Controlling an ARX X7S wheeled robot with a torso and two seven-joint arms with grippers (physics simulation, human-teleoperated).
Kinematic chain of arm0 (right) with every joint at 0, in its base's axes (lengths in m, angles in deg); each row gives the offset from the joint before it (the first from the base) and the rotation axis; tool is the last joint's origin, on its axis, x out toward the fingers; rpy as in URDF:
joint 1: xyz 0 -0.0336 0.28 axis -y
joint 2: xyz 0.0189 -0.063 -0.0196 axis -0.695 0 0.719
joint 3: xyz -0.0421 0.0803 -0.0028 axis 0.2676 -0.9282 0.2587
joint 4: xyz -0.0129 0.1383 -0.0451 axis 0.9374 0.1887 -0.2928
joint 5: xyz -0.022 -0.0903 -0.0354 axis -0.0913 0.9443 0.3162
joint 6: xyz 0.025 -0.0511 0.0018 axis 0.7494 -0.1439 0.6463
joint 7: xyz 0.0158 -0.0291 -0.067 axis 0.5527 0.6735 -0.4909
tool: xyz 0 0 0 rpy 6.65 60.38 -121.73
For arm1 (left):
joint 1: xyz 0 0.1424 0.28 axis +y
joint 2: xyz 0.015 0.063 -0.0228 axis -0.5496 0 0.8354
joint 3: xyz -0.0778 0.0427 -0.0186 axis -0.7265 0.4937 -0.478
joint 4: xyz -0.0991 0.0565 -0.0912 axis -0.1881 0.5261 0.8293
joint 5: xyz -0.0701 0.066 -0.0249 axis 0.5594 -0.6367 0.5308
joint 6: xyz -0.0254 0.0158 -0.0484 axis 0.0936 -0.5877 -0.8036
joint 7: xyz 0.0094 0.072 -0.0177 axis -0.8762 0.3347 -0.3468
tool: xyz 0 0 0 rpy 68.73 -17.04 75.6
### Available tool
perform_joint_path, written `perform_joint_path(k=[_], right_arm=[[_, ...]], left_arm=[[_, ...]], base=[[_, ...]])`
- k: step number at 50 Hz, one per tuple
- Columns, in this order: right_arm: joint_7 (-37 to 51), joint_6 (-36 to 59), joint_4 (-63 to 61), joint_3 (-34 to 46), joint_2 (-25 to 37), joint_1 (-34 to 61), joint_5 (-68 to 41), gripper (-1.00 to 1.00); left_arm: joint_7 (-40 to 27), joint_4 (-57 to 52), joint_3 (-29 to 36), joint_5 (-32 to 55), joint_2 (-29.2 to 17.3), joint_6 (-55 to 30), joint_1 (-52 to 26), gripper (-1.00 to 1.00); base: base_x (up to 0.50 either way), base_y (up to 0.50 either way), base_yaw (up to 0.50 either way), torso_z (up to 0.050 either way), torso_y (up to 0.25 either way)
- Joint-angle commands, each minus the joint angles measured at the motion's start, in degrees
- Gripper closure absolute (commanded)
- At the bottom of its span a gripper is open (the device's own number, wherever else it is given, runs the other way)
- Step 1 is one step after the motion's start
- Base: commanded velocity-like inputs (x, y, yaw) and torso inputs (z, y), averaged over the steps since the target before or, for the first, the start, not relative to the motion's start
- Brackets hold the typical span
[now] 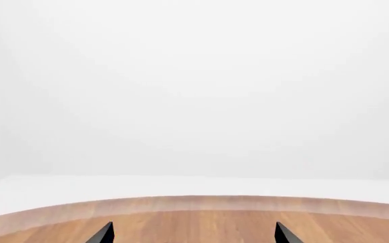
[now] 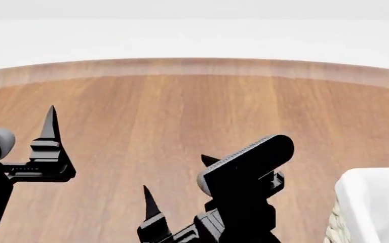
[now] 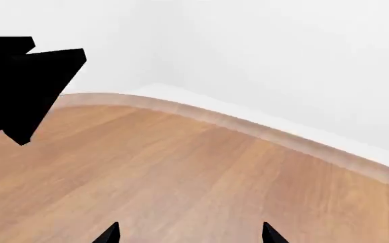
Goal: Pick the milk and place it in the basket.
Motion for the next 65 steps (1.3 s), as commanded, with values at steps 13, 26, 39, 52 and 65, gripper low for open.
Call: perform_joint_path(k=[13,26,39,52,65], right_arm=[[-16.54,3.06,1.95,8.72,4.54,3.14,-11.02,-1.0],[-18.42,3.92,2.08,11.03,4.86,2.93,-12.84,-1.0],[-18.94,2.85,4.51,12.67,5.35,2.79,-12.13,-1.0],[-22.18,-2.24,12.18,15.79,4.91,4.55,-9.37,-1.0],[-28.85,-11.84,28.47,19.82,1.2,8.98,-5.35,-1.0]], left_arm=[[-0.87,-0.12,0.13,0.95,-0.71,-0.17,-0.85,-1.0],[-1.19,0.23,0.3,1.33,-1.07,0.34,-0.67,-1.0],[-1.52,0.82,0.5,1.57,-1.42,0.96,-0.52,-1.0],[-1.85,1.05,0.73,1.93,-1.7,1.38,-0.39,-1.0],[-2.09,1.19,0.9,2.43,-1.95,1.74,-0.24,-1.0]], base=[[0.0,0.0,0.0,0.0,0.0],[0.0,0.0,0.0,0.0,0.0],[0.0,0.0,0.0,0.0,0.0],[0.0,0.0,0.0,0.0,0.0],[0.0,0.0,0.0,0.0,0.0]])
